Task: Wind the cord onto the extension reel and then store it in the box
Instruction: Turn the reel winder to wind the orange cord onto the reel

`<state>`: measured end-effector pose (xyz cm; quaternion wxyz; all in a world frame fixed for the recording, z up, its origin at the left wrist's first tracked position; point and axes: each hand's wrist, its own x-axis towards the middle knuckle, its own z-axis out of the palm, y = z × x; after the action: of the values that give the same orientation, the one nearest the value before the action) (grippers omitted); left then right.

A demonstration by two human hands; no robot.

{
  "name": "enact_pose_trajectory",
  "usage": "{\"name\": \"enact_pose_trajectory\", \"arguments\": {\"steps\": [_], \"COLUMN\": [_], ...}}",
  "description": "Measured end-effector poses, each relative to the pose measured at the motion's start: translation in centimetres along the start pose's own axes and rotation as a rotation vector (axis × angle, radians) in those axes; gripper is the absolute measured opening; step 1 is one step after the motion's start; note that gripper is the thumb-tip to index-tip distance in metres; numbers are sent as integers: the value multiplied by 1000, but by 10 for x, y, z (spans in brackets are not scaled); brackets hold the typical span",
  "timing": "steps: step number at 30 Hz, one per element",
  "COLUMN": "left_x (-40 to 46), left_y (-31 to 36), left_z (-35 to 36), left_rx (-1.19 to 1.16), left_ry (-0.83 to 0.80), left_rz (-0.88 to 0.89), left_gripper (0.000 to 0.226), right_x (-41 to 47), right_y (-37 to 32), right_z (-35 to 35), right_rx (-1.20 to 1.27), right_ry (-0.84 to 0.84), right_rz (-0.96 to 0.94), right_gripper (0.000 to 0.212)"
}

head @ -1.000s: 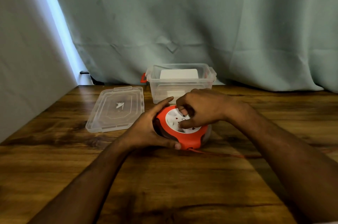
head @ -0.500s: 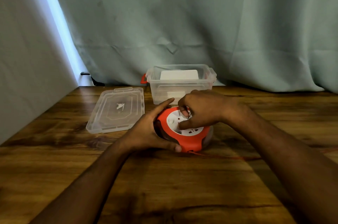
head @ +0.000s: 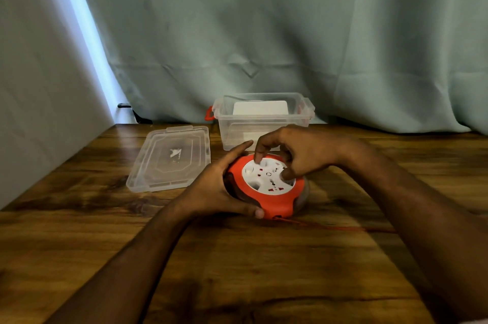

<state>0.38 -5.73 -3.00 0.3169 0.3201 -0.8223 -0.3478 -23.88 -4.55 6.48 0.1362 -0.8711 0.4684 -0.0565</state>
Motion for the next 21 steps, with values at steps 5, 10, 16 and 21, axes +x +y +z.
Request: {"name": "enact_pose_trajectory", "arguments": {"steps": [5, 10, 16, 21], "left_x": [0, 0, 0, 0], "left_y": [0, 1, 0, 1], "left_z": [0, 0, 0, -1], "left_rx": [-13, -29, -22, -13], "left_ry": [-6, -10, -11, -25], "left_rz": [8, 17, 7, -13], "left_gripper": [134, 128, 129, 135], "right_x": [-1, 0, 1, 0], "right_y": [2, 3, 3, -6], "right_z": [-1, 0, 5, 9], "right_rx": [20, -26, -46, -137], "right_ry": [-36, -20, 9, 42], "right_rz": [0, 23, 48, 78], "right_gripper": [66, 76, 83, 49]}}
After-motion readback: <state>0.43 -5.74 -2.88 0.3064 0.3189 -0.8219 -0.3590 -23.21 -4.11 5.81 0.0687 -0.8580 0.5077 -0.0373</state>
